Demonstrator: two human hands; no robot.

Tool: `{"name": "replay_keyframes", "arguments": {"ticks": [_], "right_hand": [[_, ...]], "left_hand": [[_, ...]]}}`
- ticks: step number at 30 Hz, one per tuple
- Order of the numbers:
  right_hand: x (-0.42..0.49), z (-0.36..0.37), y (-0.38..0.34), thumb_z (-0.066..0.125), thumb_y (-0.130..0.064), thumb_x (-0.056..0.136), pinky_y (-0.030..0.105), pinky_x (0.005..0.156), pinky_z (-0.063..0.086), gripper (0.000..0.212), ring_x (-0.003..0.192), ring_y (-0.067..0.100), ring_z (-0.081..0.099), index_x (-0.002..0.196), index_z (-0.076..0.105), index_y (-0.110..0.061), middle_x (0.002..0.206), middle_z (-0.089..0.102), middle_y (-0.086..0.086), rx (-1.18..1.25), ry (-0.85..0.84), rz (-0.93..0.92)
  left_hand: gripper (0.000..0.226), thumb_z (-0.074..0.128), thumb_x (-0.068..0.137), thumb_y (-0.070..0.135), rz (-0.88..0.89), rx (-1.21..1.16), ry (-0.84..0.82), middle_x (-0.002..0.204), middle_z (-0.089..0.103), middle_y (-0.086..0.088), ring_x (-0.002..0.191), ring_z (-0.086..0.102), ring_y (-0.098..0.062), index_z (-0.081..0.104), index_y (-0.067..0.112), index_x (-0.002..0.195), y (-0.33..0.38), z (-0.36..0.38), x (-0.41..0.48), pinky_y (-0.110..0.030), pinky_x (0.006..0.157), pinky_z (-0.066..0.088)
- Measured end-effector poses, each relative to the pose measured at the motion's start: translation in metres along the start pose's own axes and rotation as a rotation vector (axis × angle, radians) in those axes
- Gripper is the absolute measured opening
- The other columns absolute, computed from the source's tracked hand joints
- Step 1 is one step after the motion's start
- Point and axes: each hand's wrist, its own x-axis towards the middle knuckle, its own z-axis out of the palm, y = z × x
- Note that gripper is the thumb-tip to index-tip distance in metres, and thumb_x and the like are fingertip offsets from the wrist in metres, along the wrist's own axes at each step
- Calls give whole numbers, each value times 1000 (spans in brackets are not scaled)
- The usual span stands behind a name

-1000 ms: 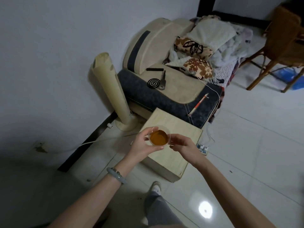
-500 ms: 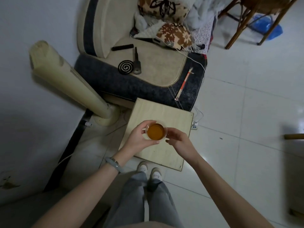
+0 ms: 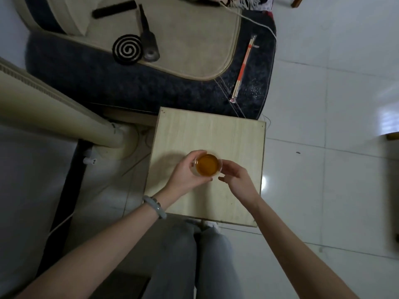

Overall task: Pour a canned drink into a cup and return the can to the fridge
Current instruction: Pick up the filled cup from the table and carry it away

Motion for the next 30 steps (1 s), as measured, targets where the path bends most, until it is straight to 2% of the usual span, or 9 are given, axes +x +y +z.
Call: {"name": "replay_keyframes", "arguments": {"ticks": [5,9,14,18,22,24,27,30], "right_hand": [[33,4,32,40,15,76,38,96,48,57,108,9,59,102,62,-31,108,66,-6,47,11,0],[43,5,42,45,11,79,38,95,49,54,105,9,60,98,63,-35,105,66,-9,64,21,-10],[48,6,44,49,9,80,28,89,51,43,99,4,62,105,64,-23,104,67,-5,84,11,-18],[50,7,46,52,8,83,23,87,51,38,95,1,62,112,64,-14,105,67,-3,65,24,-2],[49,6,50,52,5,85,21,85,50,37,98,2,61,113,64,-15,106,66,-7,48,2,10],[50,4,51,52,5,85,20,86,49,38,101,4,60,116,63,-14,111,66,-3,23,-8,19],[45,-1,50,49,6,86,17,85,47,44,108,13,59,126,56,-10,121,62,5,-35,17,55],[26,-7,39,48,2,87,21,90,43,47,117,19,54,132,49,-12,129,56,6,-152,65,101]], "left_hand": [[70,85,64,30,13,-6,-17,122,59,8,117,51,-9,53,22,125,-36,11,25,-29,98,44],[71,83,62,39,22,7,-20,120,59,15,114,51,1,53,26,125,-50,16,34,-21,95,43],[71,85,62,27,22,22,-31,121,58,13,115,50,1,53,24,126,-62,16,41,-18,95,41],[71,84,64,20,13,32,-50,122,58,9,117,50,-3,52,22,127,-67,17,42,-24,97,43],[73,84,64,14,-5,64,-62,124,56,8,119,49,-6,49,27,127,-66,18,39,-33,101,44],[82,84,64,14,-47,101,-77,131,52,4,124,46,-11,43,26,134,-63,17,37,-35,105,40],[100,82,69,13,-163,222,-97,148,36,-4,137,31,-18,20,19,147,-55,12,27,-35,111,28],[105,79,73,13,-229,348,-88,154,21,-6,142,19,-21,7,20,150,-37,-2,5,-38,114,25]]}}
